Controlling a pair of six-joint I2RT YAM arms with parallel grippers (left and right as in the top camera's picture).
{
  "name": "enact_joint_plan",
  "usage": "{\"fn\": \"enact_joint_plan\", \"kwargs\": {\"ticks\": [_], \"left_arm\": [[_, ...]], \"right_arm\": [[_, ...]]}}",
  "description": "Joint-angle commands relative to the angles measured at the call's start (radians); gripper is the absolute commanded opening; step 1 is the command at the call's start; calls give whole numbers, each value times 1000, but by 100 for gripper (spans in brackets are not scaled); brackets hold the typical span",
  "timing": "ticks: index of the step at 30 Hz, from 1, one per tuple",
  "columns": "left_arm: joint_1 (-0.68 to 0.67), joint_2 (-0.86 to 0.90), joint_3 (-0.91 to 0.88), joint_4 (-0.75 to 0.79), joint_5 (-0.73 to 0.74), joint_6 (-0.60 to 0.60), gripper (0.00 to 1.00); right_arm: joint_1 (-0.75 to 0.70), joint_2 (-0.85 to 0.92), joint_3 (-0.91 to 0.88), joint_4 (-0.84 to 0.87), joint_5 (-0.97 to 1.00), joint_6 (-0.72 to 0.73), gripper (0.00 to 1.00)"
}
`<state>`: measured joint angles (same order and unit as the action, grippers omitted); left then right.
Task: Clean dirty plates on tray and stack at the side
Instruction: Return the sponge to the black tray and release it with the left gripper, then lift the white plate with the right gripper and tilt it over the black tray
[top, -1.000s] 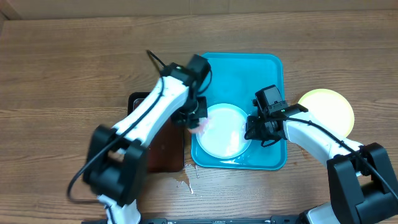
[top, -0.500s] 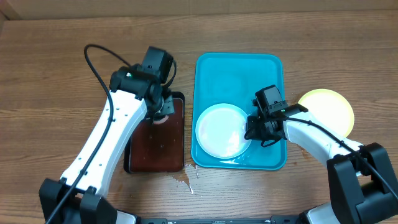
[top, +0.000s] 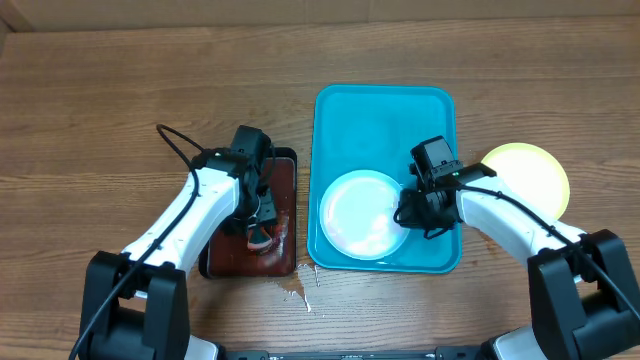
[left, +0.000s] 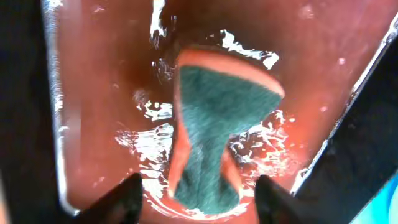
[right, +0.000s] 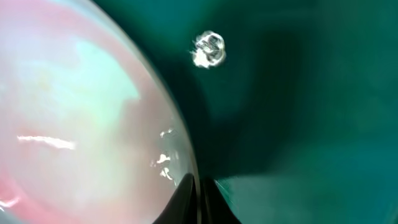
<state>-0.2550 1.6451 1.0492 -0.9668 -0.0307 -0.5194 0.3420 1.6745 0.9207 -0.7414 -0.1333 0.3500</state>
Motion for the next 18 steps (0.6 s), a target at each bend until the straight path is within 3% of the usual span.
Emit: {"fn": "enact_joint_plan", "kwargs": {"ticks": [1,6,11,18], "left_arm": [[59,-81,87,-49,18,4,63],[161,-157,219,-150,33,19,77],[275,-212,373,-240,50,21,99],[417,-244,525,-298,130,37,100]], "right_arm": [[0,-58,109,-96,89,-8,4],[58,-85,311,-251,121,-126,4],[174,-85,488,-304,240,-150,4],[387,-77,540,-174,432,-146,4]]}}
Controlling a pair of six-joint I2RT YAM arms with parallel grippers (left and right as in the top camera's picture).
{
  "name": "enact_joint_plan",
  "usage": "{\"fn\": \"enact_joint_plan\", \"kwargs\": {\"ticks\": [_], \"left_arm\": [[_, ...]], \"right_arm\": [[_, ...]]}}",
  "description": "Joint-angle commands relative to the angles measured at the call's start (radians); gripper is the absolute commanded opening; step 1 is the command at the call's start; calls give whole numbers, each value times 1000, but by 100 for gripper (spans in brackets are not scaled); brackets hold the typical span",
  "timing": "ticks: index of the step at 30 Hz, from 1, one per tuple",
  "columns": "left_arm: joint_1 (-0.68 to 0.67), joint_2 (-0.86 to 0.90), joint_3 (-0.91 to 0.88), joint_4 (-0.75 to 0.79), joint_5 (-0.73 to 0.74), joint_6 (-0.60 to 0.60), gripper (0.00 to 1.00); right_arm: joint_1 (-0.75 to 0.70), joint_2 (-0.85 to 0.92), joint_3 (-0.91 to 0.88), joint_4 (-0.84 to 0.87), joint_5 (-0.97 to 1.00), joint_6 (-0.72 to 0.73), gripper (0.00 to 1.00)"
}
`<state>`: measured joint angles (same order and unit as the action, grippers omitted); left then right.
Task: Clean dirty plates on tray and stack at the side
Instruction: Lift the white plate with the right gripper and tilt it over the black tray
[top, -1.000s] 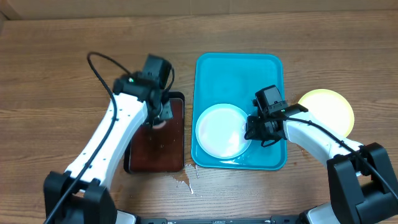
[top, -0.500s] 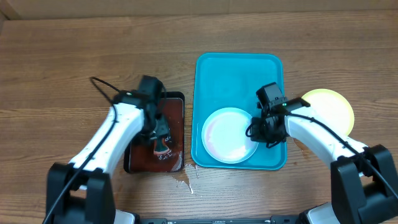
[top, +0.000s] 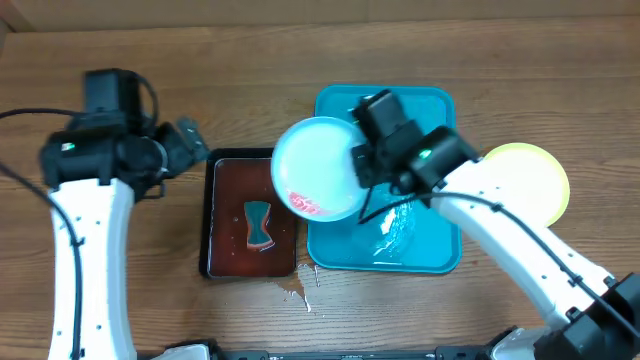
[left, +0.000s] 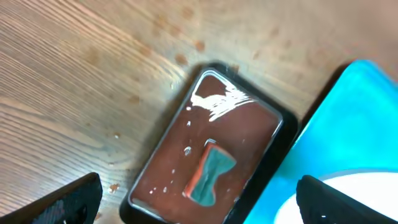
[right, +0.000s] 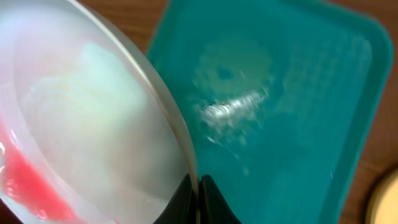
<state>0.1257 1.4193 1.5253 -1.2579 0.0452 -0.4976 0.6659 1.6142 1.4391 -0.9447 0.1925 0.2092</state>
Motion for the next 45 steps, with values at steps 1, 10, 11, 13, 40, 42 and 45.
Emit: {"fn": "enact_joint_plan", "kwargs": {"ticks": [1,10,11,13,40,42,45], "left_arm": [[44,-20,49,-7,60,15,100],[44,-12,48,-48,23,15,100],[44,-12,48,-47,23,15,100],[44,-12,48,-47,23,15,100],[44,-12,48,-47,23,16,100],[44,-12,48,-47,23,15,100],[44,-12,48,-47,23,15,100]], "right_arm": [[85,-10,21,48,114,-3,4],[233,135,21,145,280,53,4],[241,145,21,147,295,56,4],[267,150,21,147,358,62,4],[557,69,23,151,1055,75,4],[563,69,23,151,1067,74,4],[566,69,23,151,1067,74,4]]}}
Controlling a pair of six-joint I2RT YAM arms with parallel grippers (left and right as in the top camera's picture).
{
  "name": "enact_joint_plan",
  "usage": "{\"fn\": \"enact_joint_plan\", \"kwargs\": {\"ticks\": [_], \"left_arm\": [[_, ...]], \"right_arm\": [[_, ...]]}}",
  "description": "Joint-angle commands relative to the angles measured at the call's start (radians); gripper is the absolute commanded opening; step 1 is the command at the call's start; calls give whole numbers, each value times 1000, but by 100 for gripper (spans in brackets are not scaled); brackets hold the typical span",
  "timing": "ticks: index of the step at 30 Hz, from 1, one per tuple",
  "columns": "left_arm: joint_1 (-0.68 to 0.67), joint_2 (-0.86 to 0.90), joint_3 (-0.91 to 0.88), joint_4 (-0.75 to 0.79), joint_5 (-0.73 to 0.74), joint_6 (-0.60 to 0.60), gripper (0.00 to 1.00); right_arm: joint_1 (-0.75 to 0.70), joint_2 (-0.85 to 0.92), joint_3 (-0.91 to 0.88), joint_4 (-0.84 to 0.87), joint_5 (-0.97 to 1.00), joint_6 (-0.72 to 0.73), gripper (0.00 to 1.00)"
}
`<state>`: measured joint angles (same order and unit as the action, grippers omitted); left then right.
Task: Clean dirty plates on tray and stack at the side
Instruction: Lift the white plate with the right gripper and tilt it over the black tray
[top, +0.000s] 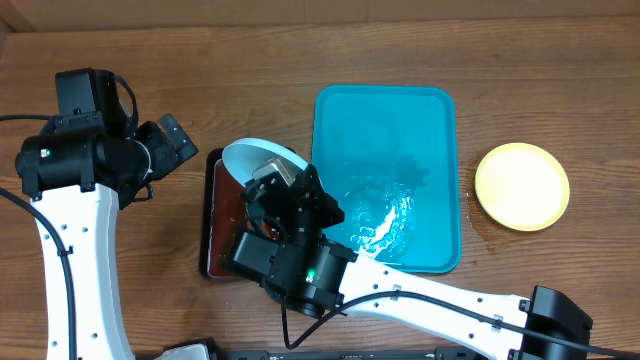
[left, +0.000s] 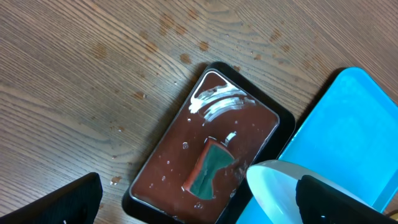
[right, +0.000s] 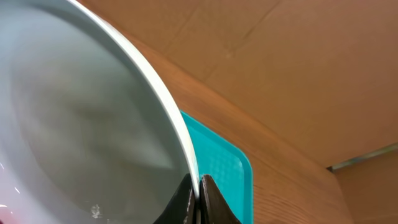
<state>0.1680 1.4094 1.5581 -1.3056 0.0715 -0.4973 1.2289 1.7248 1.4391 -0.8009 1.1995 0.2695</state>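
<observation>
My right gripper (right: 198, 194) is shut on the rim of a white plate (right: 81, 124). It holds the plate (top: 256, 157) tilted on edge over the far right part of the brown water basin (top: 222, 225). A green and orange sponge (left: 210, 168) lies in the basin's (left: 180, 155) water, beside the plate's edge (left: 289, 186). High above the table, left of the basin, my left gripper (top: 168, 140) hangs open and empty (left: 199, 208). The teal tray (top: 385, 130) is wet and holds no plate. A yellow plate (top: 522, 186) lies on the table to its right.
Water drops and stains mark the wood around the basin (left: 140, 96). My right arm (top: 400, 295) reaches in from the front edge across the space before the tray. A cardboard wall (right: 298, 74) stands behind the table.
The white plate was held face up between basin and tray with a red smear showing; now it stands tilted over the basin. My right arm has shifted left and forward. The left gripper has barely moved.
My left gripper was open, low around the sponge in the basin, while my right was shut on the plate lying in the tray. Then the left was raised empty at the far left and the plate was clear of the tray. Now the plate is over the basin.
</observation>
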Motion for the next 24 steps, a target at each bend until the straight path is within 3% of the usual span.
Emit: {"fn": "enact_joint_plan", "kwargs": {"ticks": [1,24], "left_arm": [[2,-2,15,1,-4,15,100],[2,-2,15,1,-3,15,100]], "right_arm": [[5,-41,23,7,60,13,4],[33,-42,23,7,60,11,4]]}}
